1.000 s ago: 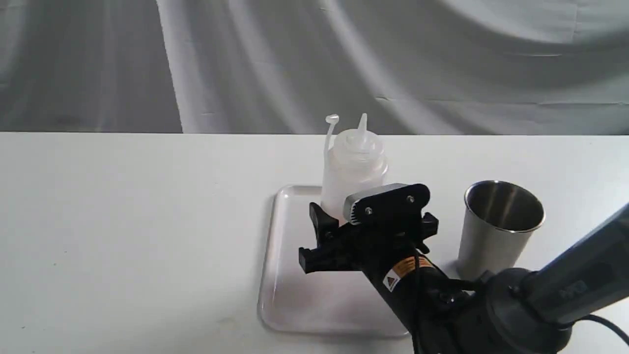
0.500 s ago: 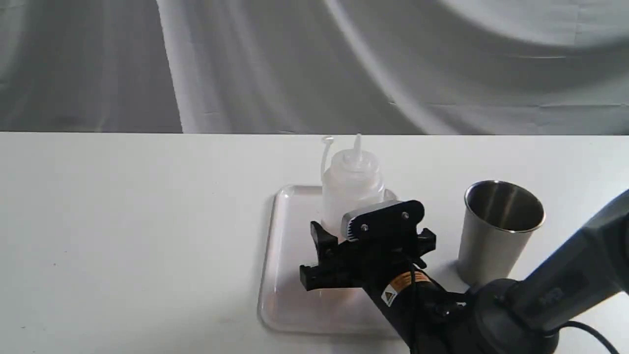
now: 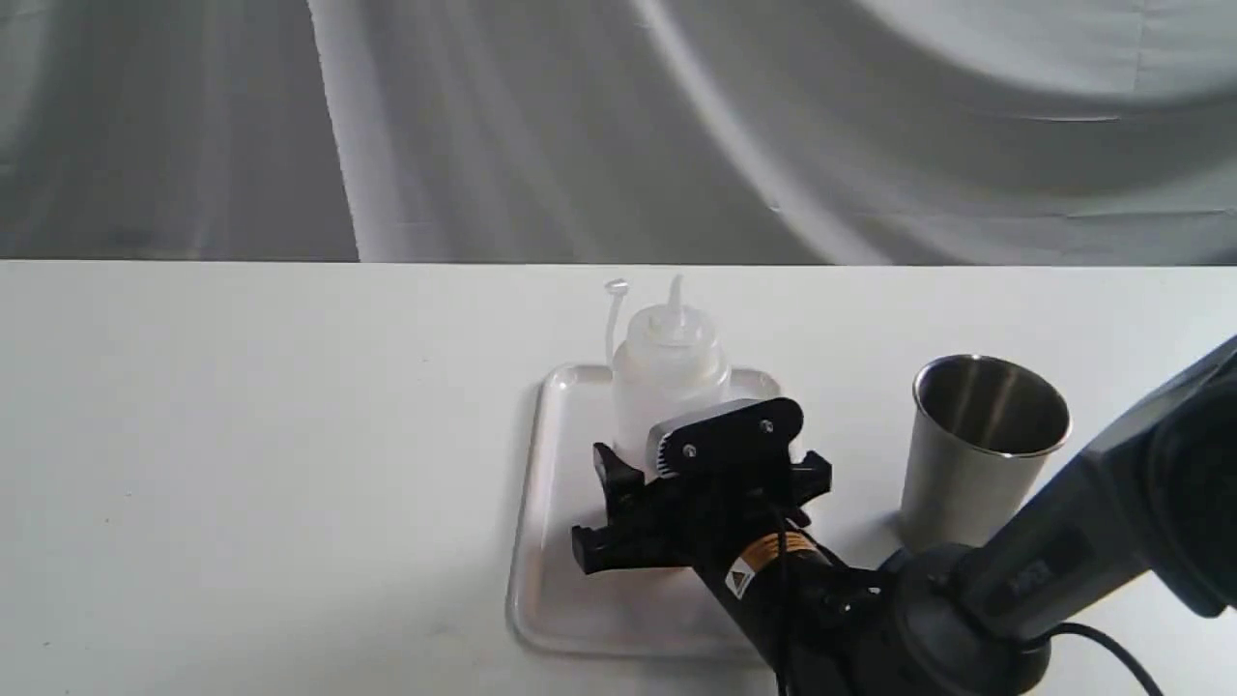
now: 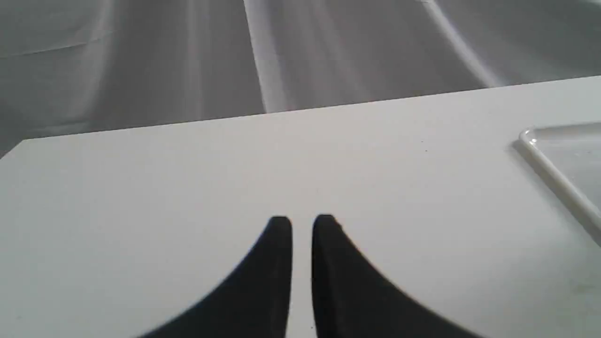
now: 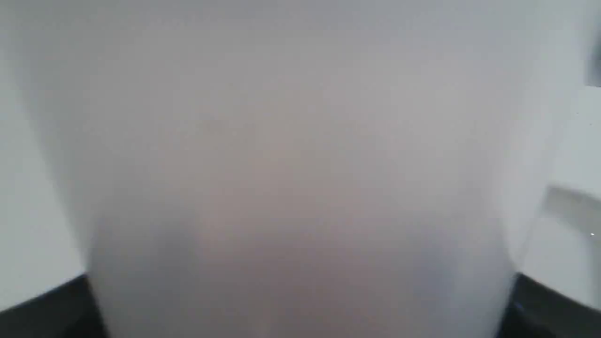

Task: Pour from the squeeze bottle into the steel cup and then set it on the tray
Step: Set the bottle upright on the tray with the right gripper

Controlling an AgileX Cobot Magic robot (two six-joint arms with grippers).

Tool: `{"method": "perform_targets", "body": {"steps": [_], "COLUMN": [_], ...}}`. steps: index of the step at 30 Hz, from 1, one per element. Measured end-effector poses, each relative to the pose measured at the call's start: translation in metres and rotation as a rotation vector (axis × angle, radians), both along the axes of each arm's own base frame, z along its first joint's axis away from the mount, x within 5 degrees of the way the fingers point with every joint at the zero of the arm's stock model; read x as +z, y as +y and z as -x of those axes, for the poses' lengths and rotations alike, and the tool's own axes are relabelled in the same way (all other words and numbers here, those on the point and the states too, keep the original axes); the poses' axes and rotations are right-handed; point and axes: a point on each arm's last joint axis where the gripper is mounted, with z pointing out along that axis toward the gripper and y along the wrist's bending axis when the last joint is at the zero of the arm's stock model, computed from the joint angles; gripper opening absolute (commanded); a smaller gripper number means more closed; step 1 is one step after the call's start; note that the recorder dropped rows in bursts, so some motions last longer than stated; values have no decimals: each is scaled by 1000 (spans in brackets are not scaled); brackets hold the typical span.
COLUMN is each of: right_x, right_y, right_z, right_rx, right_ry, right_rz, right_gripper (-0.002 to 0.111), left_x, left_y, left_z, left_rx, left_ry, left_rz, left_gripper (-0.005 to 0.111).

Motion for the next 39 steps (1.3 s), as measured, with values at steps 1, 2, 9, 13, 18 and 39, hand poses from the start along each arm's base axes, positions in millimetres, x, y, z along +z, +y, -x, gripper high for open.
{"method": "perform_targets", "body": {"steps": [1,2,9,13,18,39], "right_x": [0,0,-1,-1,0,-2], "right_y": [0,0,0,0,1,1], "right_z": [0,0,0,0,-1,-1], "right_rx": [1,1,2,2,2,1], "right_ry": [1,1,4,4,4,38], "right_rz": [3,3,8,8,6,-2], "right_gripper": [0,0,0,0,5,105], "left_x": [0,0,0,0,0,0], "left_y": [0,0,0,0,0,0], "left_z": [0,0,0,0,0,0], "left_rx": [0,0,0,0,0,0], "left_ry": [0,0,0,0,0,0], "left_rz": [0,0,0,0,0,0], "left_gripper": [8,8,8,8,8,8]}}
